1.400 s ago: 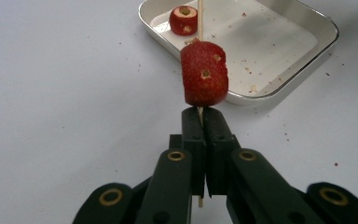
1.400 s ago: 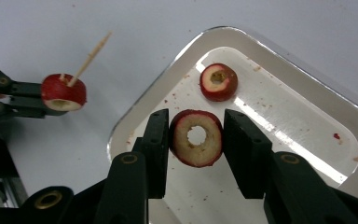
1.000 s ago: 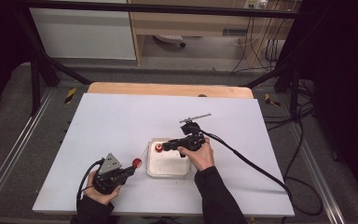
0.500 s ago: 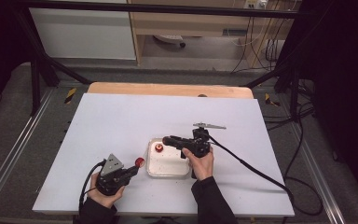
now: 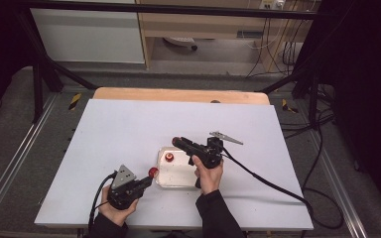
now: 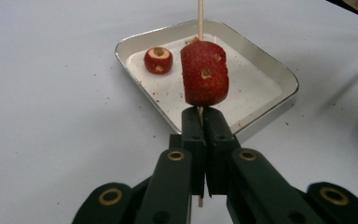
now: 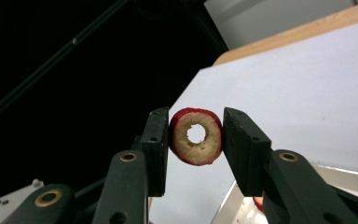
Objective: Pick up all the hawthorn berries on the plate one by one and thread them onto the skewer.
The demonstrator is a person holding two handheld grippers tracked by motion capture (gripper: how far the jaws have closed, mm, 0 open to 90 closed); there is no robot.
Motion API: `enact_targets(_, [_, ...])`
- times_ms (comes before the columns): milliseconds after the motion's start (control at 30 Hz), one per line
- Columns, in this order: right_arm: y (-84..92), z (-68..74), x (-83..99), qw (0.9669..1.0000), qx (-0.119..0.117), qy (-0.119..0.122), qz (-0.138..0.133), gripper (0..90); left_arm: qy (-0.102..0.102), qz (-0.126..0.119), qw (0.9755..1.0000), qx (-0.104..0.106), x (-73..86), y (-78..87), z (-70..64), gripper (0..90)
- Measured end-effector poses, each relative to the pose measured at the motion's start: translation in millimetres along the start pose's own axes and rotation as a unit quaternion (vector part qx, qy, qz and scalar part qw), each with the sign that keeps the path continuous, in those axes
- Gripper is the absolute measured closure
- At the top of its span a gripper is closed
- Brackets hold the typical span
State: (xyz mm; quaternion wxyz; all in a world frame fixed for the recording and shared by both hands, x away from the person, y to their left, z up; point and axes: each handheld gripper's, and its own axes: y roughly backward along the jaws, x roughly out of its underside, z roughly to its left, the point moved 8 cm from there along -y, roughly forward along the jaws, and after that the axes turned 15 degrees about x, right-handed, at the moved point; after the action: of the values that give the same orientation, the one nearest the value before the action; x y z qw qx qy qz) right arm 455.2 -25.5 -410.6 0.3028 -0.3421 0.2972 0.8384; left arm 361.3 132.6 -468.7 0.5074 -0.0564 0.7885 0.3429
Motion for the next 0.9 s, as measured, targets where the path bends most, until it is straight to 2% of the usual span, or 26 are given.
enact_targets(367, [-2.1,3.8,-4.1,0.9981,-0.014,-0.033,-0.049,62.7,0.003,-0.007,1.0,0.006,-4.5,-9.5,-7.5,88.0])
enact_targets(900, [-3.5,5.4,-1.6,0.9944,-0.021,-0.042,-0.095,62.7,0.022,-0.021,0.9994,0.016,-10.7,-17.4,-11.3,88.0])
